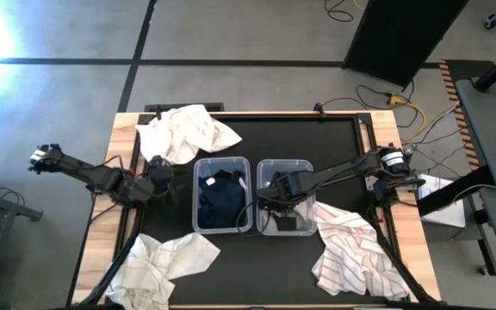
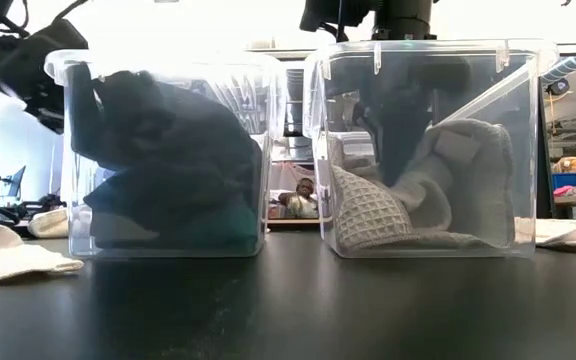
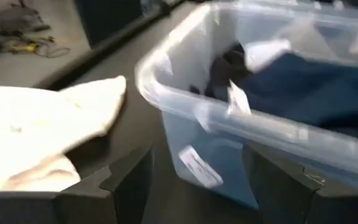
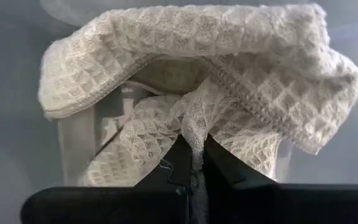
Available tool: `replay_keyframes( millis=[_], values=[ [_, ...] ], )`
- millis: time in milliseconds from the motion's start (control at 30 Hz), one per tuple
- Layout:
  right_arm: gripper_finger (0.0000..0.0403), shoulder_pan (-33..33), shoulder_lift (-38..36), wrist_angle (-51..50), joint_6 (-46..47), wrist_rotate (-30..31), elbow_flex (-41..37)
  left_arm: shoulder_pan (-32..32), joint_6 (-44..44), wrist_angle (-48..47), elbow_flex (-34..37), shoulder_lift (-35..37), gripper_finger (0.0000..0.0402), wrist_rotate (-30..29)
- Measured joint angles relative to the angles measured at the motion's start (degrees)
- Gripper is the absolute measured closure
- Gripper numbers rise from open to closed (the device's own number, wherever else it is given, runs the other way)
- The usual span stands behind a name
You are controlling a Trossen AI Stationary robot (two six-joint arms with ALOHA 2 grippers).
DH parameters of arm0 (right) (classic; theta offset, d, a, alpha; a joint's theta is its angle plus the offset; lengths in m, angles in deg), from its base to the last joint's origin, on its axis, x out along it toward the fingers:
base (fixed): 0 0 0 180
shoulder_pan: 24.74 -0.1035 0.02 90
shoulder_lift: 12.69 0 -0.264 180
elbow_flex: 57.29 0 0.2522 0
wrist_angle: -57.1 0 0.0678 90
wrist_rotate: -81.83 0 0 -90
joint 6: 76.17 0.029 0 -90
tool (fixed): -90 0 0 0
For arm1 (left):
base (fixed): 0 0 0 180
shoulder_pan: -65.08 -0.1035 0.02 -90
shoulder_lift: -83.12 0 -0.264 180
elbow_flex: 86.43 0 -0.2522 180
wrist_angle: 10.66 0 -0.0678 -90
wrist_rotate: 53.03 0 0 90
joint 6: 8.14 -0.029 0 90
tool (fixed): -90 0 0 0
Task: Sort towels by color in basket
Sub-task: Put the gray towel into the right transparent bin, then put the bottom right white towel into the right transparent bin
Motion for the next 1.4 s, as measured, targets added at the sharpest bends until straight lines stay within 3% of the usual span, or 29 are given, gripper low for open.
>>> replay_keyframes(
  millis=[200,433,700,967,1133,1267,1400],
  values=[
    [0.0390,0.1,0.0,0.2,-0.2,1.4,0.0,-6.3,-3.8,4.8,0.2,-0.9,0.0170,4.5],
    [0.0376,0.3,0.2,0.6,3.1,3.1,-0.1,-10.6,-8.3,7.3,0.3,-1.5,0.0170,3.4],
    [0.0256,0.4,0.2,-0.3,4.1,4.5,-0.1,-10.7,-9.0,5.2,-0.5,0.6,0.0170,5.3],
    [0.0158,-0.7,-5.7,-7.1,5.4,7.6,7.2,-10.6,-8.4,-5.5,-10.9,1.4,0.0170,11.3],
    [0.0141,-3.3,-11.1,-17.0,15.4,7.5,10.0,-8.7,-7.7,-5.1,-12.2,1.7,0.0170,16.7],
    [0.0133,-9.0,-15.2,-18.6,28.1,7.5,9.3,-4.3,-11.0,6.2,-7.7,1.9,0.0170,21.7],
    [0.0121,-17.4,-16.9,-21.6,39.4,7.3,9.2,1.3,-18.2,15.6,-2.5,2.3,0.0170,22.9]
  ],
)
